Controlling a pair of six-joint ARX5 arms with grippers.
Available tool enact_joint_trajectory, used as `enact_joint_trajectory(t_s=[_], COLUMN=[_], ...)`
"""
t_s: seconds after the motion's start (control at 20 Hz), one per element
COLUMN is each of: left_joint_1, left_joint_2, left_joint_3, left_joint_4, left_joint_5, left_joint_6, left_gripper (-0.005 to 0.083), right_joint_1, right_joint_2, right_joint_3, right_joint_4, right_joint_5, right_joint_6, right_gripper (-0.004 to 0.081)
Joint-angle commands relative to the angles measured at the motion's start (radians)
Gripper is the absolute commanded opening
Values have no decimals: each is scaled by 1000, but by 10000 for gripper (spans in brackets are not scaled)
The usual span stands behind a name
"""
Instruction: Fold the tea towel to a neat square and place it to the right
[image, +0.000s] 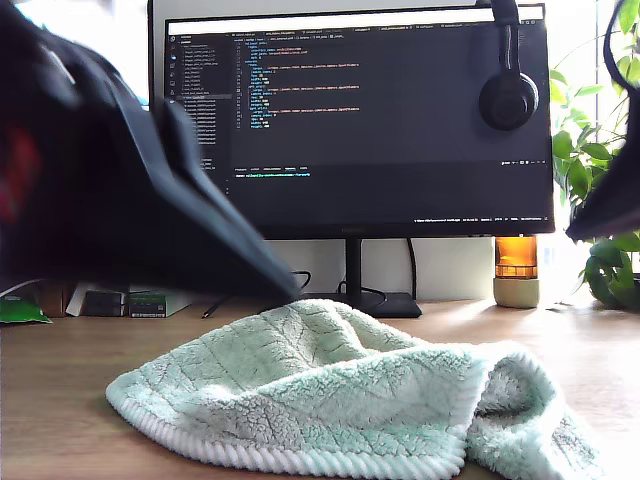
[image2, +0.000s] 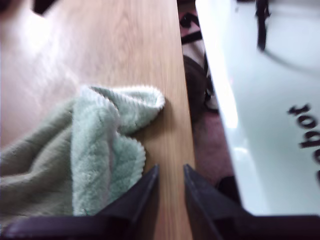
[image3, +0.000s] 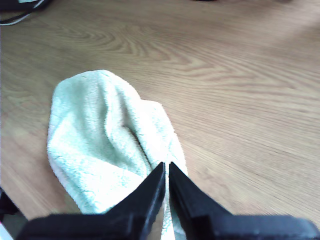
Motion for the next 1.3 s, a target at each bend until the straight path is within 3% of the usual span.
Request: enact_joint_trajectory(t_s=[0.0, 0.15, 0.35, 0.5, 0.75, 1.25], left_joint_1=[-3, -3, -3, -3, -3, -5], left_joint_2=[50, 115, 211, 272, 369, 447], left_joint_3=[8, 31, 81, 124, 182, 210], left_joint_4=[54, 105, 108, 107, 101, 79], left_joint_5=[0, -8, -9, -8, -9, -51], left_joint_6=[5, 31, 61, 79, 141, 208], left_gripper=[192, 239, 239, 239, 238, 239], right_joint_1=[3, 3, 6, 46, 115, 116], right_joint_2=[7, 7, 7, 7, 7, 7], right_joint_3=[6, 6, 6, 13, 46, 65], right_joint_4=[5, 6, 3, -76, -176, -182], right_joint_5=[12, 20, 16, 14, 14, 19], right_joint_6=[-4, -5, -27, -101, -138, -183], right_gripper=[-11, -11, -11, -11, -11, -11])
